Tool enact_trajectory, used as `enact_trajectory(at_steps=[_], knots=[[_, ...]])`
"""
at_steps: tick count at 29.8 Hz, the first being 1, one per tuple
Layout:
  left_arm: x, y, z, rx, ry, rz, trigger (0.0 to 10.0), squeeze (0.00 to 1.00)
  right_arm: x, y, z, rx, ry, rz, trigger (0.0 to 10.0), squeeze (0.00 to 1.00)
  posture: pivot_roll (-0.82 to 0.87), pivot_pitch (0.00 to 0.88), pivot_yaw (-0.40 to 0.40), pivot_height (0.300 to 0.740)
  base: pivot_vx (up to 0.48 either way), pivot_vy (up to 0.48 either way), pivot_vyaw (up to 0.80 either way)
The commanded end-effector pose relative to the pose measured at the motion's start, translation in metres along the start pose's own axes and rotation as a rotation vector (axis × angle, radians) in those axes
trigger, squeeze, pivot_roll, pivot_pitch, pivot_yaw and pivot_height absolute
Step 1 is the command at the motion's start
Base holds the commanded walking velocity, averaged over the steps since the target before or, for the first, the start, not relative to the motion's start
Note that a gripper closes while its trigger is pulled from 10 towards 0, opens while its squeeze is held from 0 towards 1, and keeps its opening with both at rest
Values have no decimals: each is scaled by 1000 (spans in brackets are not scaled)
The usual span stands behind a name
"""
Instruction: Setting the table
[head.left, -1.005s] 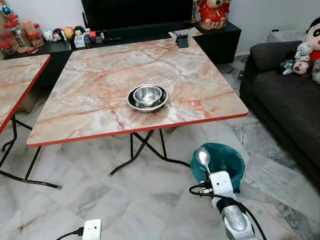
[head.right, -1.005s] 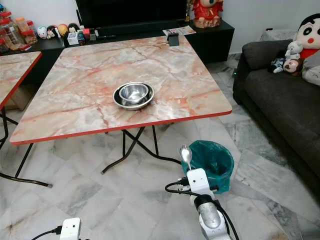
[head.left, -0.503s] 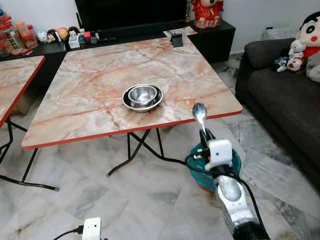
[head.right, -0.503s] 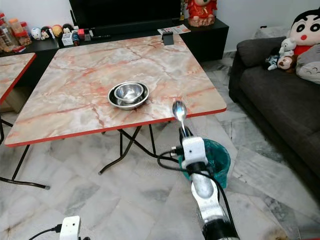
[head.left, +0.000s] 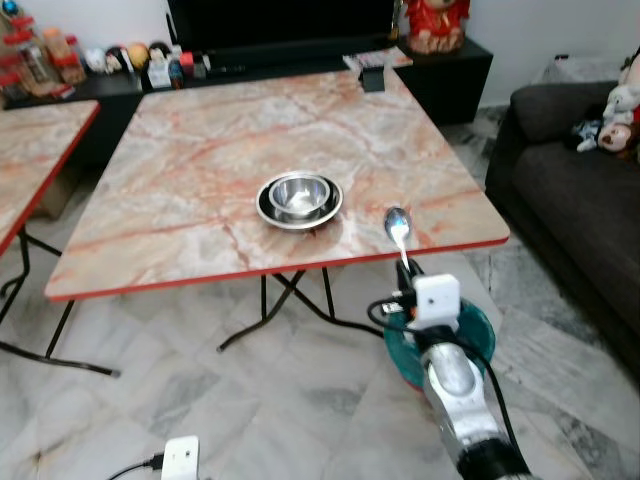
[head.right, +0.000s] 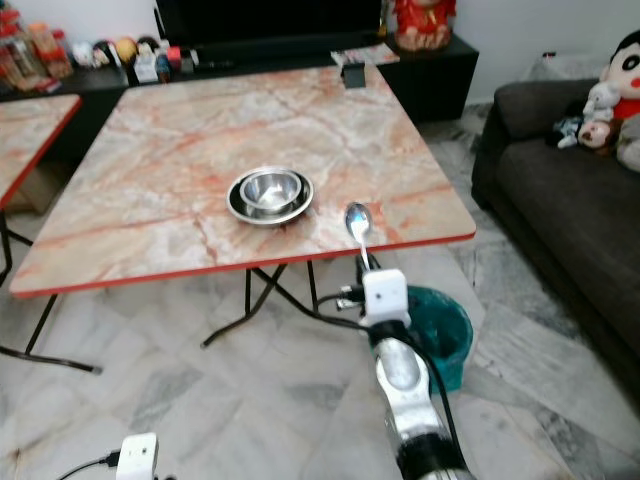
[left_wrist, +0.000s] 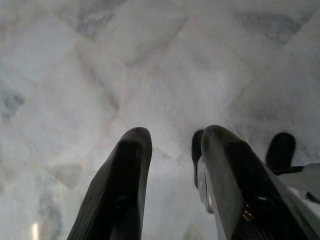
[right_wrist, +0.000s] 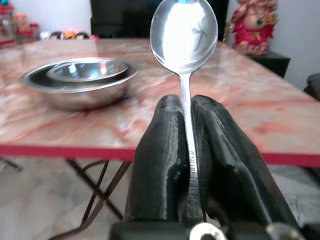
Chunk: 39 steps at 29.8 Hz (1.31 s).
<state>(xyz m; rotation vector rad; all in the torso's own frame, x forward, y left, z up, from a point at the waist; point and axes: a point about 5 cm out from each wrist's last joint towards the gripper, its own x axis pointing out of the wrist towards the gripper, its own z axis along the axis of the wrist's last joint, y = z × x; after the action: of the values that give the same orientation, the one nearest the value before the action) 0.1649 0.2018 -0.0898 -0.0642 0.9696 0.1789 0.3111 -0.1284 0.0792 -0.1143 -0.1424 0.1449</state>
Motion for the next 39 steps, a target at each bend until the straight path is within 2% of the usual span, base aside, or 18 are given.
enact_trajectory(at_steps=[1,39], knots=[[0,0,2,0,-4,7,10000,0,1,-5,2,0,-2,-13,10000,0,-41,34,66,740,292,0,0],[1,-2,5,0,-9,0,10000,0,5,-6,5,-9,1,-14,10000,0,-41,30,65,740,293,0,0]])
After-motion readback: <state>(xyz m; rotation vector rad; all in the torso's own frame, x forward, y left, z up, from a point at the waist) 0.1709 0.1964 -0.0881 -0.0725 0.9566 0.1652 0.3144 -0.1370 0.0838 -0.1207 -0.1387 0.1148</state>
